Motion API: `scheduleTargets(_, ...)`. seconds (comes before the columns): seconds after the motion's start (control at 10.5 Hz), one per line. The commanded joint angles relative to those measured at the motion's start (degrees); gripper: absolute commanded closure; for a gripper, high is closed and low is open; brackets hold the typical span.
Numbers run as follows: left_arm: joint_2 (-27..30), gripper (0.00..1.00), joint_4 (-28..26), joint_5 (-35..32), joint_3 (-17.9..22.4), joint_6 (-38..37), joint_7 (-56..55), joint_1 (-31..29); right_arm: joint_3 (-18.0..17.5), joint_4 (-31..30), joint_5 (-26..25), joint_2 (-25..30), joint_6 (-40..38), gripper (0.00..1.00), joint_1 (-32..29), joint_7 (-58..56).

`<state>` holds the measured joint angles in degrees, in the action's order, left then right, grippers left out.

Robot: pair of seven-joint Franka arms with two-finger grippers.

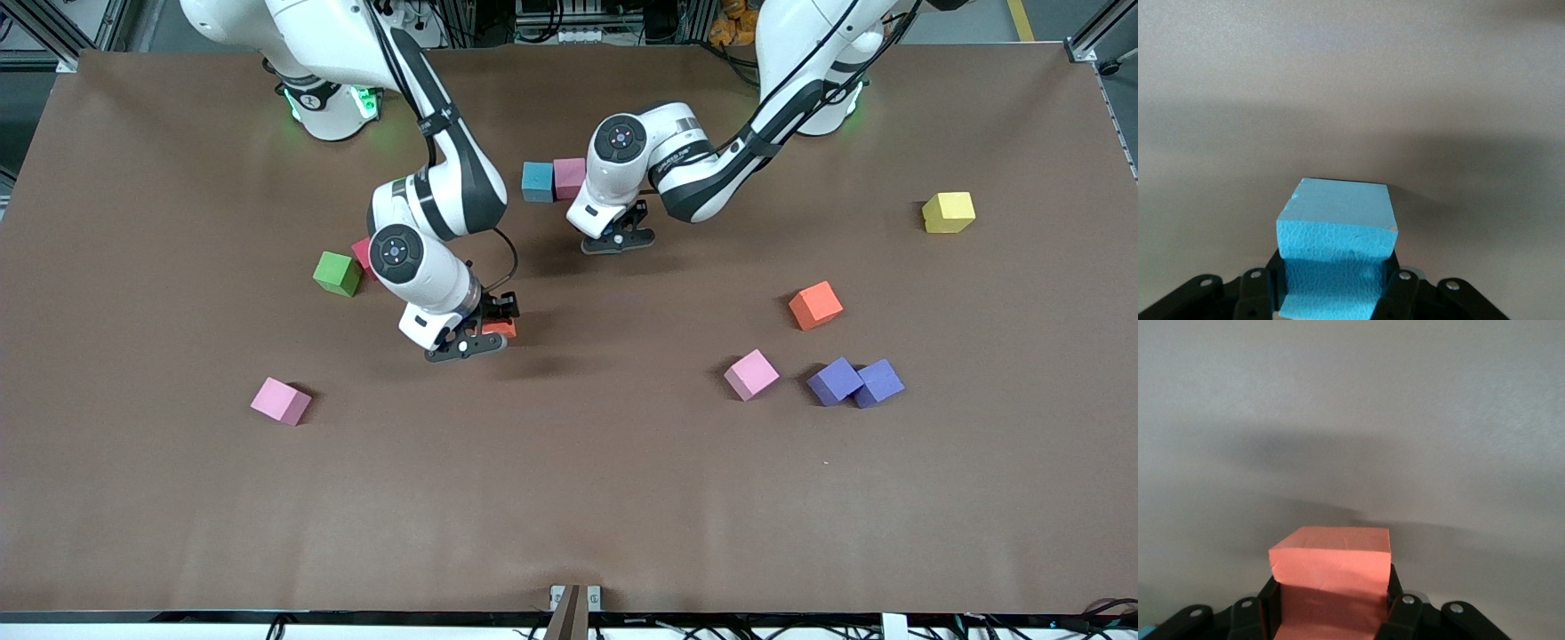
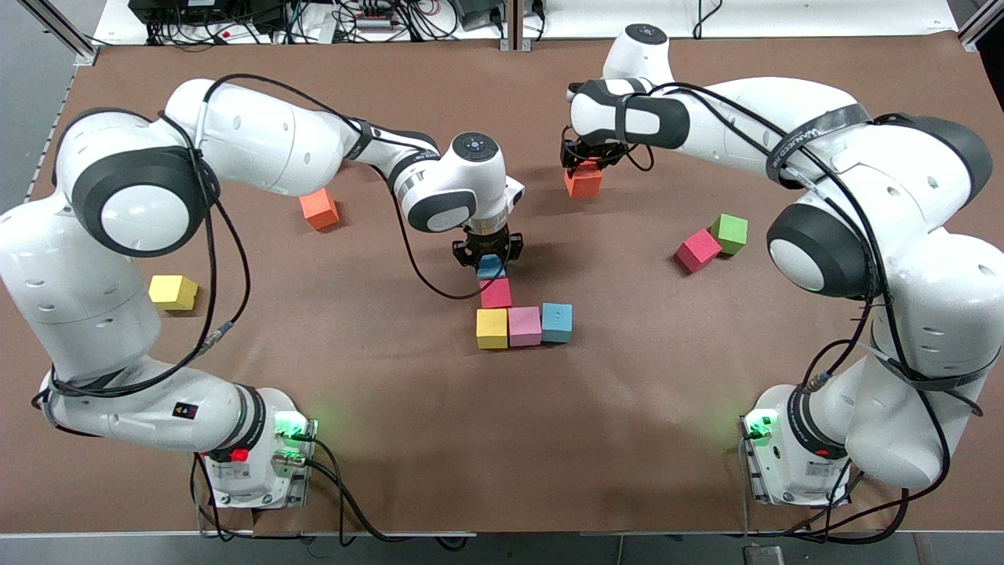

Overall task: Form number 2 with 11 blocks
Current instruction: 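Release cyan with the left gripper while the right gripper carries orange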

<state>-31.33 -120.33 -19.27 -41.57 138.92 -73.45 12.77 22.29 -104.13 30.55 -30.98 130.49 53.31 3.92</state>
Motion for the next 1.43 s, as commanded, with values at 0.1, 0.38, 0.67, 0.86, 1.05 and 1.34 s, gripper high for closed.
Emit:
scheduleTargets(0.1,-0.5,0.75,-0.1,-2.1,0.3,0.8,-1.4,0.8,1.3,-2.0,0.1,2.0,-0.1,0.62,1.1,-0.4)
scheduleTargets(0.38,-0.8,0.64,0.0,-2.5,0.3,0.9,-1.4,0.9,1.7,-2.1,0.1,2.1,-0.2,0.62,1.2,-0.4)
scheduleTargets(0.67,-0.9,0.04,0.0,-3.6,0.3,0.9,-1.4,0.8,1.7,-2.1,0.1,2.1,-0.2,0.62,1.2,-0.4)
scheduleTargets(0.86,-1.3,0.00,0.0,-5.0,0.3,0.9,-1.5,0.7,1.6,-2.0,0.1,2.1,-1.4,0.61,1.2,-0.7)
scheduleTargets(1.05,-1.0,0.00,0.1,-5.0,0.3,0.9,-1.5,0.6,1.7,-2.1,0.0,2.3,-1.8,0.61,2.8,-7.9)
scheduleTargets(1.34,1.3,0.00,-0.1,-5.1,0.2,0.7,-1.6,-0.5,5.9,-2.1,0.0,2.3,-4.2,0.62,9.3,-20.7)
